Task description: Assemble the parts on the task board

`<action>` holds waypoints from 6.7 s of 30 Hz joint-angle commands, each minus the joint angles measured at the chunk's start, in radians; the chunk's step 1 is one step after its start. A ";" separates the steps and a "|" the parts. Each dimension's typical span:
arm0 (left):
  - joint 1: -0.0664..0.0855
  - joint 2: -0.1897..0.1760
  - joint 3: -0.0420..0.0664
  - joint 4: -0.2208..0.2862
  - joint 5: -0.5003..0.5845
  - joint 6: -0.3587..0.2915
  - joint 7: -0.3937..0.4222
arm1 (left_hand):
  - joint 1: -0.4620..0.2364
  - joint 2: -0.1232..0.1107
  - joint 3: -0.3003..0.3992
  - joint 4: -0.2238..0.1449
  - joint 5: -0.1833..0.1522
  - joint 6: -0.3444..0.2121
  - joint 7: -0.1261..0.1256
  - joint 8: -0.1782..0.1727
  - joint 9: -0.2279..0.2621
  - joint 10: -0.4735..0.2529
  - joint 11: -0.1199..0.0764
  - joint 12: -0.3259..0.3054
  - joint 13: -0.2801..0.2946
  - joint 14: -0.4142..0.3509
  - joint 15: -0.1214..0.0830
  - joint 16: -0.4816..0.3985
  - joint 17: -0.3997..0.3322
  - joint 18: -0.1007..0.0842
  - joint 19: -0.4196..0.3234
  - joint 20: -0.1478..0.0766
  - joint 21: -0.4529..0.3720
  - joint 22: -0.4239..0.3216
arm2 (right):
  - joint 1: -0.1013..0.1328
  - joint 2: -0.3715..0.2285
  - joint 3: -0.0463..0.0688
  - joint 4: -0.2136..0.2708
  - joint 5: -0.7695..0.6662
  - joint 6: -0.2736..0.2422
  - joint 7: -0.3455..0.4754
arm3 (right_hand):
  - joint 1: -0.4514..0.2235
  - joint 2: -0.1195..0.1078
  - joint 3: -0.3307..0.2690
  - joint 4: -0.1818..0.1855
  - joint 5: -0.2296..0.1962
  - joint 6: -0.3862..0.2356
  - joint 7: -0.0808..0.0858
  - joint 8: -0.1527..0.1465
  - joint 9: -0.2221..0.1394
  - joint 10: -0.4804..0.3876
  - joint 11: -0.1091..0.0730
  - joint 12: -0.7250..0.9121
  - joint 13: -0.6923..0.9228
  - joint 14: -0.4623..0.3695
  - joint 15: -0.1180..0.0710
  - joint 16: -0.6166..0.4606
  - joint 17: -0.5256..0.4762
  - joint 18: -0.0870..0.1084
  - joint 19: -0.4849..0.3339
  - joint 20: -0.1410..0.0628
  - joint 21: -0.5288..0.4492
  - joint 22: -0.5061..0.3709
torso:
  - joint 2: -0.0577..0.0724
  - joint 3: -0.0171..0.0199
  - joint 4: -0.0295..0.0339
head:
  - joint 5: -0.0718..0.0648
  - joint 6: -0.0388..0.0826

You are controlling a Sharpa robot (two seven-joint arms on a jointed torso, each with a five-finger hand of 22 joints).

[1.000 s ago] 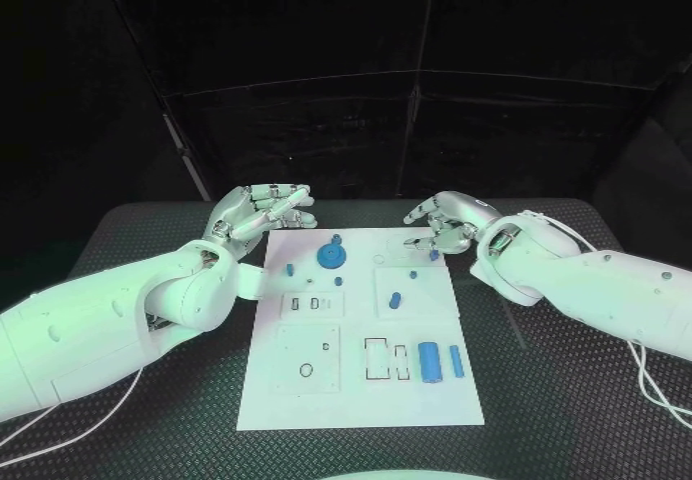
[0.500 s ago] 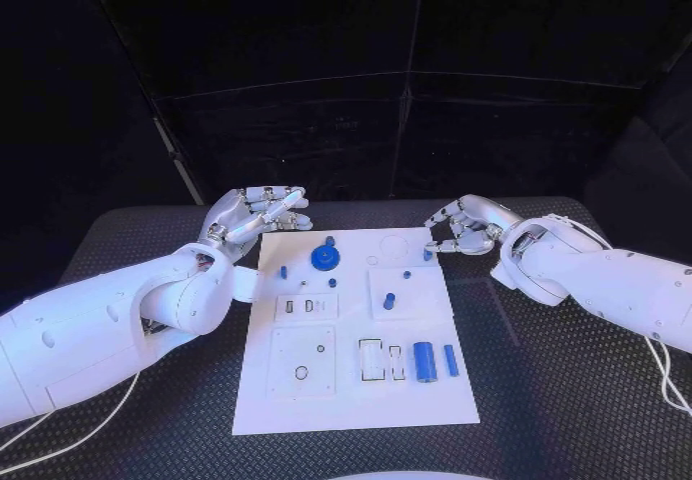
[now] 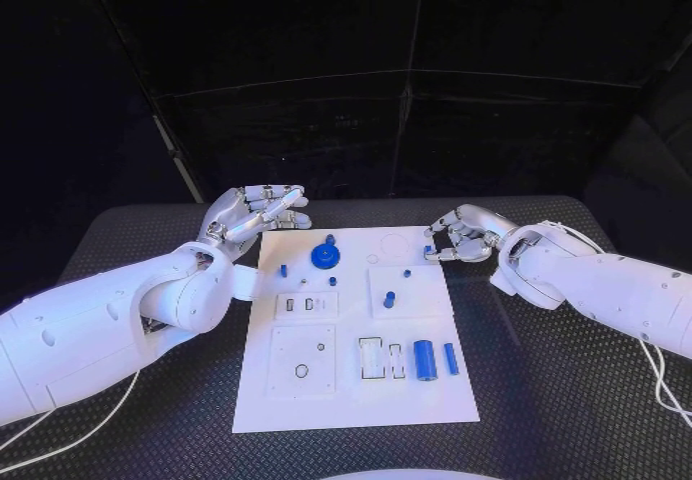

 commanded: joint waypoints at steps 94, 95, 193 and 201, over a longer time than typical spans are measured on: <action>0.001 -0.001 0.001 -0.017 -0.003 0.011 0.001 | 0.004 0.010 -0.008 -0.001 -0.004 0.011 0.000 -0.007 -0.001 0.008 0.001 -0.009 -0.001 0.005 0.004 -0.011 0.003 0.014 0.007 0.003 -0.005 -0.003 | -0.005 0.056 0.002 0.294 -0.136 -0.141 -0.268 | 0.055 0.134 0.136 -0.100 -0.034 0.227 -0.077 0.111 0.029 0.063 -0.073 0.049 0.075 0.084 -0.052 0.013 0.166 -0.014 0.031 -0.055 0.023 0.057 | -0.002 -0.0024 0.0004 | 0.015 -0.026; 0.001 -0.001 0.001 -0.018 -0.003 0.010 0.001 | 0.005 0.010 -0.008 -0.001 -0.004 0.012 0.000 -0.007 -0.001 0.009 0.001 -0.009 -0.001 0.005 0.003 -0.011 0.003 0.014 0.007 0.003 -0.006 -0.003 | -0.005 0.068 0.002 0.300 -0.149 -0.138 -0.285 | 0.053 0.133 0.136 -0.101 -0.036 0.228 -0.077 0.111 0.030 0.063 -0.073 0.048 0.075 0.084 -0.052 0.013 0.165 -0.014 0.031 -0.055 0.022 0.057 | -0.002 -0.0016 -0.0007 | 0.019 -0.027; 0.001 0.021 0.001 -0.045 -0.003 0.016 -0.010 | 0.007 0.012 -0.010 -0.003 -0.004 0.014 0.000 -0.010 -0.001 0.011 0.001 -0.012 -0.001 0.005 0.004 -0.016 0.005 0.014 0.007 0.003 -0.008 -0.005 | -0.045 0.334 -0.070 0.209 -0.397 0.045 -0.428 | -0.060 0.034 0.133 -0.101 -0.074 0.140 -0.037 0.058 0.010 0.008 -0.040 -0.025 0.017 0.077 -0.025 -0.002 0.136 -0.007 0.008 -0.033 0.000 0.022 | -0.002 -0.0012 -0.0012 | 0.068 -0.063; 0.001 0.021 0.001 -0.045 -0.003 0.016 -0.010 | 0.007 0.012 -0.010 -0.003 -0.004 0.014 0.000 -0.010 -0.001 0.011 0.001 -0.012 -0.001 0.005 0.004 -0.016 0.005 0.014 0.007 0.003 -0.008 -0.005 | -0.045 0.334 -0.070 0.209 -0.397 0.038 -0.431 | -0.074 0.024 0.128 -0.096 -0.077 0.121 -0.031 0.048 0.006 0.002 -0.033 -0.031 0.011 0.077 -0.020 -0.003 0.133 -0.006 0.005 -0.028 -0.003 0.017 | -0.002 -0.0012 -0.0010 | 0.067 -0.063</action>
